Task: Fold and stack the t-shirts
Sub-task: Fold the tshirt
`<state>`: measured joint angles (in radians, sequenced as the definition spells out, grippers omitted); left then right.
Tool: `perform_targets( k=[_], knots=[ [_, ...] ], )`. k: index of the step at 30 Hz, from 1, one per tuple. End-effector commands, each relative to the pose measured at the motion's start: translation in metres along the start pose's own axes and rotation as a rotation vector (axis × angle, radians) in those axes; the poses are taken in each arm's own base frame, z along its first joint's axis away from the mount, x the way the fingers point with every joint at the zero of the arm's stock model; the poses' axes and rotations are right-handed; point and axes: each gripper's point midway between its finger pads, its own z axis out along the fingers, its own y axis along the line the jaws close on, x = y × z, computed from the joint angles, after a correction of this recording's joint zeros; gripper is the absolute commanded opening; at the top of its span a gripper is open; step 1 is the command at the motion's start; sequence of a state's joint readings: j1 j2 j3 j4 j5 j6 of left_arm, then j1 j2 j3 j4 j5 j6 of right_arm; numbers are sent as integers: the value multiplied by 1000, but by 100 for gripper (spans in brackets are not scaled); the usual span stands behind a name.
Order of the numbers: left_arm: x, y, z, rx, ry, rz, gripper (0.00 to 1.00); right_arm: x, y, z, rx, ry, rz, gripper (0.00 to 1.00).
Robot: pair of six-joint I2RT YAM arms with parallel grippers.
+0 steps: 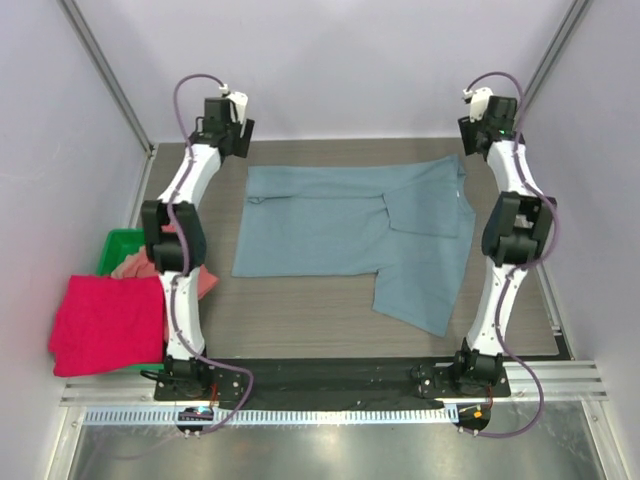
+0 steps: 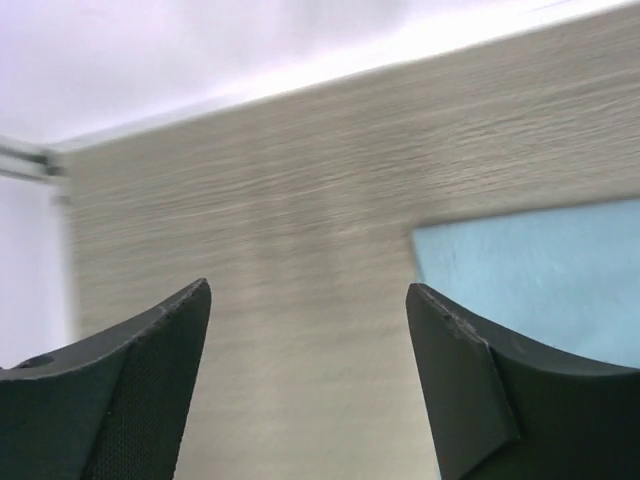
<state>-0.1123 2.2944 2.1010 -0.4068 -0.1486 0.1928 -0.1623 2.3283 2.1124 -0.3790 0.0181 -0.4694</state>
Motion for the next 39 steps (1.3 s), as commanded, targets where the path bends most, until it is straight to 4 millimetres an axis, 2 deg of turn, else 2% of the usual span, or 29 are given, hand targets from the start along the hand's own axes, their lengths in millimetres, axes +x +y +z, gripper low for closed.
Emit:
perform_targets(
  k=[1,2,3,4,5,6,7,8,9,10,11,12,13,14,15,17,18,19,20,21,22,23,24,27,33,39],
  knots=[
    [-79,41,-101,-66,-205,36,82,-74,-37,-110,59,-207,-36,60],
    [-72,39,-109,-58,-181,49,89,-88,-36,-148,47,-263,-57,61],
    [-48,33,-115,-37,-103,71,90,-58,-20,-151,1,-209,-83,61],
    [-46,33,-131,-27,-93,74,90,-48,-12,-162,-27,-198,-109,61],
    [-37,29,-140,1,-65,81,89,-38,5,-173,-101,-199,-143,60],
    [-8,19,-143,42,18,85,89,-12,21,-197,-162,-153,-224,59],
    [1,16,-151,61,40,82,89,3,31,-208,-204,-130,-257,58],
    [3,14,-170,83,36,81,88,41,62,-218,-329,-63,-280,56],
    [14,8,-177,114,56,78,87,47,69,-242,-363,-77,-317,55],
    [40,-2,-181,140,106,73,87,61,81,-255,-422,-76,-416,54],
    [38,-1,-198,148,80,68,87,78,94,-266,-480,-58,-456,52],
    [47,-7,-206,174,91,68,87,108,119,-289,-570,-28,-490,51],
    [64,-18,-209,226,122,67,87,121,128,-299,-605,-23,-539,51],
    [68,-21,-215,238,128,61,86,134,135,-307,-639,-32,-617,51],
    [72,-22,-226,252,134,57,85,163,151,-318,-710,-4,-638,52],
    [86,-31,-232,296,157,59,83,176,157,-338,-725,-75,-798,53],
    [89,-32,-238,301,159,60,82,205,170,-347,-795,-42,-832,52],
    [92,-33,-240,310,163,63,82,212,172,-357,-788,-72,-892,53],
    [100,-34,-239,311,181,67,81,222,176,-361,-809,-83,-941,53],
    [104,-34,-241,310,191,66,80,242,185,-368,-868,-80,-997,53],
    [106,-35,-242,310,196,68,80,247,190,-372,-887,-106,-1030,53],
    [110,-34,-242,305,207,69,80,262,198,-382,-935,-103,-1047,53],
    [111,-33,-243,301,207,74,80,266,201,-386,-961,-140,-1120,53],
    [116,-30,-246,285,214,92,80,283,214,-396,-1043,-183,-1193,53],
    [123,-30,-243,285,238,104,80,307,229,-399,-1155,-217,-1254,53],
    [125,-27,-240,278,247,116,80,317,231,-395,-1203,-200,-1273,52]
  ],
)
